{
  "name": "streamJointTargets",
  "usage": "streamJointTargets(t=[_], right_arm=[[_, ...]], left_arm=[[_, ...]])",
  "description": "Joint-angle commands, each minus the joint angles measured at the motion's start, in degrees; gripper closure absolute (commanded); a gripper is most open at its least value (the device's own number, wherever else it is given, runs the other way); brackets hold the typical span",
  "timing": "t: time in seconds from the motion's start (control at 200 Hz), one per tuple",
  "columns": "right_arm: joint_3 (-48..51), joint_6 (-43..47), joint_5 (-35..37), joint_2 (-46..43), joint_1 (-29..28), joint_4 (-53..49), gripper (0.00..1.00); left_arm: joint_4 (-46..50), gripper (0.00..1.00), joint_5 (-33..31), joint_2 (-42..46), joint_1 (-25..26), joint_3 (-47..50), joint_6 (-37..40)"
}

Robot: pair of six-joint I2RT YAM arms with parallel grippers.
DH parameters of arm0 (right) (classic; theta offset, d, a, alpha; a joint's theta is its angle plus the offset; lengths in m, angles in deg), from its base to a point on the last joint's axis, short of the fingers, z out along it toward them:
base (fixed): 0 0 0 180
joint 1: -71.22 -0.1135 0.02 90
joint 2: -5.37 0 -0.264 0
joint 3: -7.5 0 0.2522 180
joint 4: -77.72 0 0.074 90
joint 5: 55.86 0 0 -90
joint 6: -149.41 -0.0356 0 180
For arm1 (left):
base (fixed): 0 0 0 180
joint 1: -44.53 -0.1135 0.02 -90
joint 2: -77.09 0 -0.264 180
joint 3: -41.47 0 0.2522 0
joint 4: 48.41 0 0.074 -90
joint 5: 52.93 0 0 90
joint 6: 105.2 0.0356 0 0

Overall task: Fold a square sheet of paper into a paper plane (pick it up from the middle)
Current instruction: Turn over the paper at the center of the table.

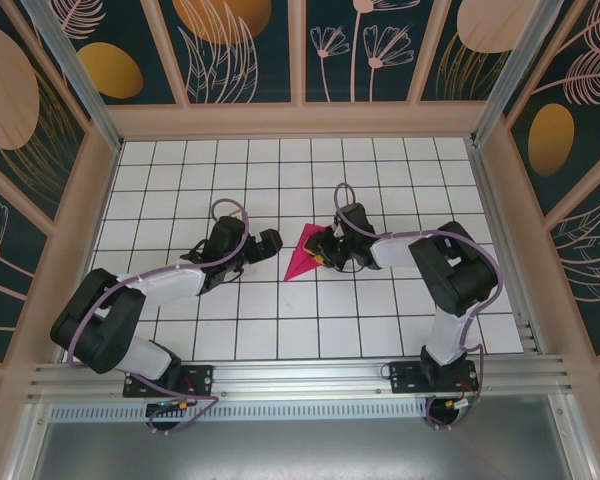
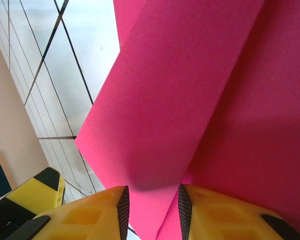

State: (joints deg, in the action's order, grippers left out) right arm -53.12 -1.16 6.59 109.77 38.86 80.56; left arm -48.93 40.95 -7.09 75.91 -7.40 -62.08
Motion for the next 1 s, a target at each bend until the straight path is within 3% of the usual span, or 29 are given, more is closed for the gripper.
streamJointTargets(t=[0.0, 0.996], right_arm=[[-0.7, -1.03, -1.61, 1.45, -0.35, 2.65, 0.66], [2.82, -0.16, -4.44, 3.39, -4.0, 12.47, 0.79]], left_arm=[[-0.27, 0.01, 0.54, -0.55, -0.57, -0.09, -0.54], [-1.62, 0.01, 5.6, -1.54, -1.82, -0.31, -1.56]])
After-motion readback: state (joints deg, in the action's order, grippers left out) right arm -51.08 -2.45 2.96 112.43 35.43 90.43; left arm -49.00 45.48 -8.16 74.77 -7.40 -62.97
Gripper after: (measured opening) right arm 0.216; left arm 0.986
